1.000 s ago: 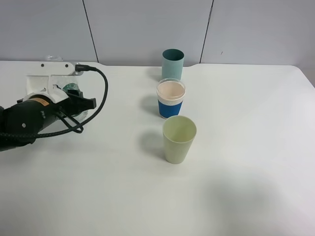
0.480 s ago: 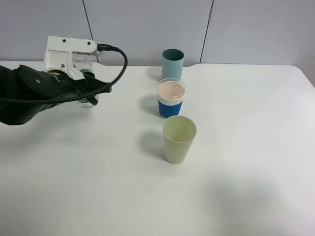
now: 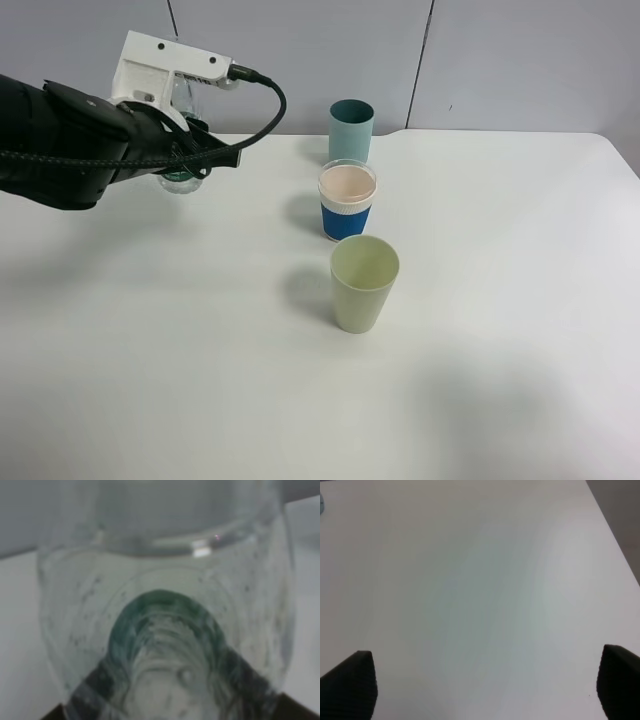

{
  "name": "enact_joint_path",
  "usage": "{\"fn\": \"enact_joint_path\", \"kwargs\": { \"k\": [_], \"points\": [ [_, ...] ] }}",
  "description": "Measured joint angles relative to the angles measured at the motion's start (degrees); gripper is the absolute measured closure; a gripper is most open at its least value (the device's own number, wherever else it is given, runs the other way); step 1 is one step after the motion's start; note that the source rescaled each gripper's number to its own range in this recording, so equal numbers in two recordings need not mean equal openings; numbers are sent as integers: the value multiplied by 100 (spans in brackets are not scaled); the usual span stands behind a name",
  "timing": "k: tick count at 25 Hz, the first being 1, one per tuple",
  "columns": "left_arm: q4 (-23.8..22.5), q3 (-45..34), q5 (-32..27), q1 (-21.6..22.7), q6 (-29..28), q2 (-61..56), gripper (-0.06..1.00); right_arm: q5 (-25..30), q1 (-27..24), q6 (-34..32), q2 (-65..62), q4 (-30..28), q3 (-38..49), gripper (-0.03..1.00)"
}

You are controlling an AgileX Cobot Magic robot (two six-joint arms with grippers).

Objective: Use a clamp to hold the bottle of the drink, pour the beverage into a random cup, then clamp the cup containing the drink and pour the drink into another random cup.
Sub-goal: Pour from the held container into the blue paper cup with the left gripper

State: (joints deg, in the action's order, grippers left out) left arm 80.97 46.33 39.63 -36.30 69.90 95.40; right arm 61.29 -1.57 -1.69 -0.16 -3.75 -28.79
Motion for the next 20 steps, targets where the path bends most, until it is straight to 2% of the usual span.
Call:
{"fn": "enact_joint_path", "kwargs": {
  "k": [10,20],
  "points": [
    [1026,663,743,-457,2443,324,93,0,0,0,0,0,0,36],
    [1444,1182,1368,-988,3836,1016,93,0,0,0,0,0,0,36]
  ]
}}
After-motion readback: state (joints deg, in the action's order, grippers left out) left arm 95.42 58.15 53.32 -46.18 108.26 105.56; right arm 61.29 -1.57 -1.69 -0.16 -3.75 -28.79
